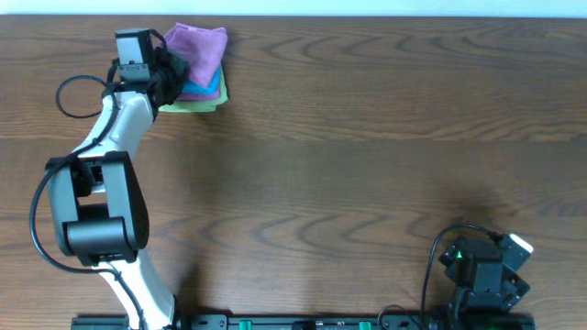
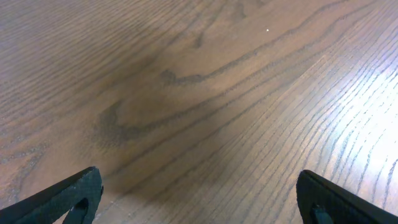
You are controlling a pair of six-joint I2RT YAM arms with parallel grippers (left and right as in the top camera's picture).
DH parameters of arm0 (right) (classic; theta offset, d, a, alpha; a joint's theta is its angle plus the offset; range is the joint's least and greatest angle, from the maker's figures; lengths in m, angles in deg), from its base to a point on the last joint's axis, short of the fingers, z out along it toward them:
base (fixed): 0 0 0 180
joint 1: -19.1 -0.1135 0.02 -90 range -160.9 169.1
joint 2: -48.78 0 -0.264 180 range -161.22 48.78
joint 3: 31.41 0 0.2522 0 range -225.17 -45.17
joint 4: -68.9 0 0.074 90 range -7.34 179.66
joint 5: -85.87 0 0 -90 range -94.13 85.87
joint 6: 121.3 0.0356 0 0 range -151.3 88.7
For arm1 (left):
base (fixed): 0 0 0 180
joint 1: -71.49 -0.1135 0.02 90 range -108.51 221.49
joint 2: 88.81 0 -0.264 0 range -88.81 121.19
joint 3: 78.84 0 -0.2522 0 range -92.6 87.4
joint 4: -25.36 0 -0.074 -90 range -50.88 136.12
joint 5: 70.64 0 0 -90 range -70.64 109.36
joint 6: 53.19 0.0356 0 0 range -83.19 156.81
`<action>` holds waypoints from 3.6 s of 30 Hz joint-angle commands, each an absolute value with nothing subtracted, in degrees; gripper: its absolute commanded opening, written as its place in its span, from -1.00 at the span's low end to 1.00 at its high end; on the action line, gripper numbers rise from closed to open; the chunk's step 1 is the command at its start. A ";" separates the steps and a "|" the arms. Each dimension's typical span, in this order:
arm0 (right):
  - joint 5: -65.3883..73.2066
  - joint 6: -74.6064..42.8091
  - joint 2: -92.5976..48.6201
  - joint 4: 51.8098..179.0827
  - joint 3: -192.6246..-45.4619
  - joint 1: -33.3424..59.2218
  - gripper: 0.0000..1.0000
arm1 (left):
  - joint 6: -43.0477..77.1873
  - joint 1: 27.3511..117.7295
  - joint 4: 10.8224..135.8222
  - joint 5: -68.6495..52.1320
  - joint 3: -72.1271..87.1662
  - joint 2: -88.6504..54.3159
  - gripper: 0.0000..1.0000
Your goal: Fold the cloth
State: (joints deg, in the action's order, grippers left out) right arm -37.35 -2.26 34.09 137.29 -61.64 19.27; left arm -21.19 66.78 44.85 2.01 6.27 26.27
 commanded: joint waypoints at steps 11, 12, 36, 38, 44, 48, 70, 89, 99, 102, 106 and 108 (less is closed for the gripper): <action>-38.15 -2.65 34.48 137.51 -61.31 19.77 0.99 | -28.64 67.39 45.29 2.39 5.07 27.21 -0.71; -38.15 -2.65 34.48 137.49 -61.31 19.77 0.99 | -29.37 67.72 45.29 2.98 5.07 27.21 -0.71; -38.15 -2.65 34.48 137.49 -61.31 19.77 0.98 | -30.46 69.23 48.09 6.36 5.07 25.40 0.91; -38.15 -2.68 34.48 137.51 -61.31 19.77 0.98 | -30.24 68.84 51.30 6.78 5.07 23.85 0.91; -38.15 -2.65 34.48 137.49 -61.31 19.77 0.99 | -20.60 67.72 57.73 6.82 5.07 16.28 0.90; -38.15 -2.68 34.48 137.49 -61.31 19.77 0.98 | -13.41 67.48 59.72 6.84 5.07 10.03 0.91; -38.15 -2.68 34.48 137.49 -61.31 19.77 0.98 | 30.30 67.52 105.62 26.10 15.30 -40.83 0.90; -38.15 -2.65 34.48 137.49 -61.31 19.77 0.99 | 42.15 67.33 88.50 15.50 66.21 -78.77 0.90; -38.15 -2.65 34.48 137.49 -61.31 19.77 0.99 | 42.17 67.33 91.67 17.88 70.75 -85.68 0.91; -38.15 -2.65 34.48 137.49 -61.31 19.79 0.99 | 42.15 67.41 93.64 17.86 70.77 -86.66 0.91; -38.15 -2.65 34.48 137.49 -61.31 19.77 0.99 | 42.13 67.44 94.12 17.86 70.77 -87.60 0.90; -38.15 -2.65 34.48 137.49 -61.31 19.77 0.99 | 42.11 67.48 94.12 17.86 70.77 -88.69 0.90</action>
